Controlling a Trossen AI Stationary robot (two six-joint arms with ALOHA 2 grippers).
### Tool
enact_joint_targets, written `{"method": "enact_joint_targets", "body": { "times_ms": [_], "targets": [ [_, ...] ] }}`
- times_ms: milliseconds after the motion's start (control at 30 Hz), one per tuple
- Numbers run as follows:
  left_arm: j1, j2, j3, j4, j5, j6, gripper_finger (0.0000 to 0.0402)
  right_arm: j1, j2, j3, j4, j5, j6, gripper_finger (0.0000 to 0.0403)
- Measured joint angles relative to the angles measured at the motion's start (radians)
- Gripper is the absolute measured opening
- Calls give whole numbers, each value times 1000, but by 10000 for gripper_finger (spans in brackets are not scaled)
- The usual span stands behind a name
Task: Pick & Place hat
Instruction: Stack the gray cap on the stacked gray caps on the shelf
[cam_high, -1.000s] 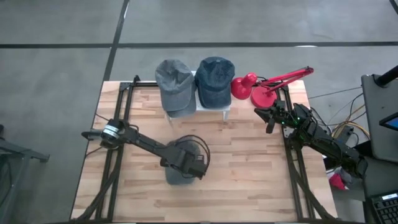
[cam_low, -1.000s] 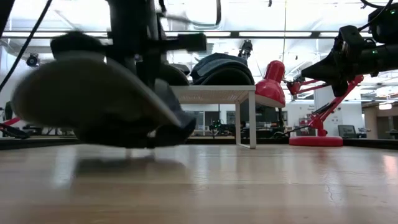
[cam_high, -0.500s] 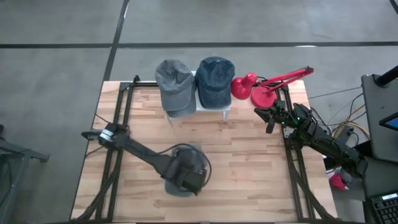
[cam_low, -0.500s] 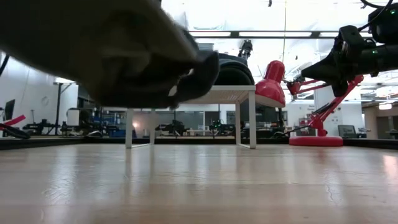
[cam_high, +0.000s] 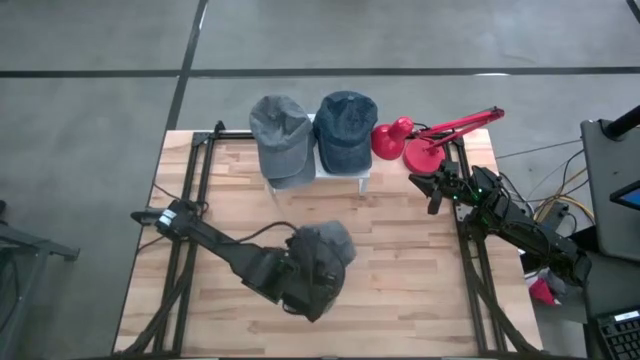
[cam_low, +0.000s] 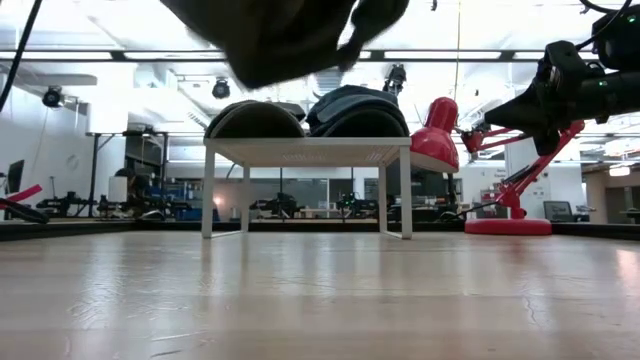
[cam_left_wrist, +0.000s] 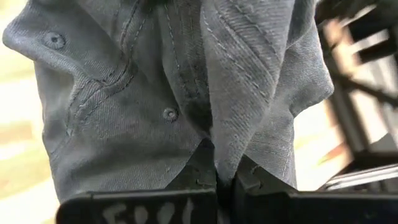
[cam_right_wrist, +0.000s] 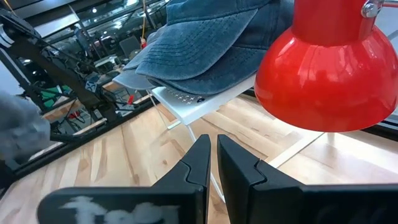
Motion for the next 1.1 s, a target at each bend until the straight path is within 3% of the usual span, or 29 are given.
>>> {"method": "enact_joint_targets", "body": {
  "times_ms": [333, 633, 833, 1100],
  "targets": [
    [30, -2, 239, -132, -257, 101, 0, 0, 0, 0, 0, 0, 0, 27],
    [148, -120, 236, -159, -440, 318, 0, 0, 1, 0, 0, -1, 0, 27],
    [302, -181, 243, -174, -448, 494, 0, 0, 2, 0, -1, -1, 0, 27],
    [562, -197, 241, -268, -317, 587, 0, 0, 8, 0, -1, 0, 0, 27]
  ]
}}
